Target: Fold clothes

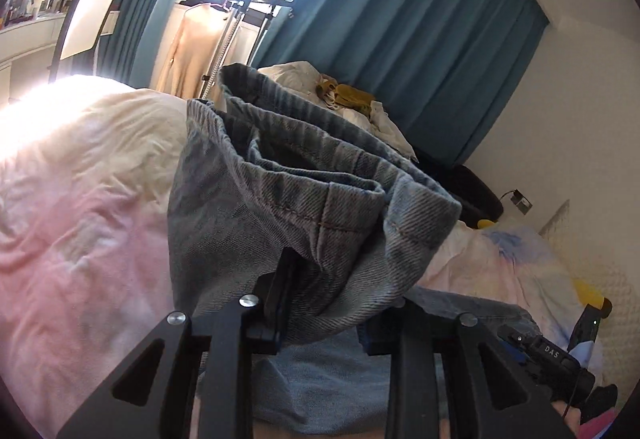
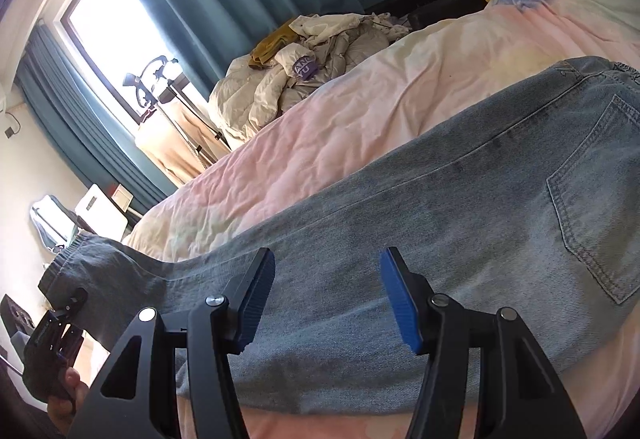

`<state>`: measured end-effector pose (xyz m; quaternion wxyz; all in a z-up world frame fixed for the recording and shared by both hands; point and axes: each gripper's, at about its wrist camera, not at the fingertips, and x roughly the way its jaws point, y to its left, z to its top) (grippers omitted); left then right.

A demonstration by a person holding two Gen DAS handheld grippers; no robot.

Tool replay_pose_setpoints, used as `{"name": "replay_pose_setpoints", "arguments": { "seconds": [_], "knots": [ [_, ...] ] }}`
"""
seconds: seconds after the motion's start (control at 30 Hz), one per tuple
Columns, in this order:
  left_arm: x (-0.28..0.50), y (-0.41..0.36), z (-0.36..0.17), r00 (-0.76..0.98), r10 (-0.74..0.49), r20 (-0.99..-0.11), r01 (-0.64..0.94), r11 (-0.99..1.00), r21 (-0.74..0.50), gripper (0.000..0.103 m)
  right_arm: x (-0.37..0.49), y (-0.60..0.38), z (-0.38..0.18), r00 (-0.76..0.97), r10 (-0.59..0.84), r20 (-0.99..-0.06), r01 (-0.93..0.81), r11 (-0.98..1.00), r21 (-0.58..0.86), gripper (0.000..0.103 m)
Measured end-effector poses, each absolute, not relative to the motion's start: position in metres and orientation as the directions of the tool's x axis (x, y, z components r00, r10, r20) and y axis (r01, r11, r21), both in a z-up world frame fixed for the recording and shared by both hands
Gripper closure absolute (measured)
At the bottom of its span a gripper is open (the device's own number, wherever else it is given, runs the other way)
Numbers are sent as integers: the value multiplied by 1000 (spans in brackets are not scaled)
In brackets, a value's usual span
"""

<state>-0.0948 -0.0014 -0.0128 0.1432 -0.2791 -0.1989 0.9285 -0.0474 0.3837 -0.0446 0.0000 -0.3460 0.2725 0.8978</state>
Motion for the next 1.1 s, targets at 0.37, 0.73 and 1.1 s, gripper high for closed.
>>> {"name": "replay_pose_setpoints", "arguments": {
  "seconds": [0.37, 0.73, 1.1],
  "knots": [
    [-88, 104, -87, -536, 500, -680, -351, -865, -359, 76, -50, 383, -50, -748, -188, -637, -204, -848, 489, 47],
    [-63, 102, -80, -492, 499, -714, -399, -858, -324, 76, -72, 362, -59, -714, -420, -559, -21, -786, 617, 47],
    [-43, 76, -46, -594, 423, -684, -363, -900, -241, 74, -113, 289, -82, -506, -688, -520, 216, -685, 696, 47]
  ]
}}
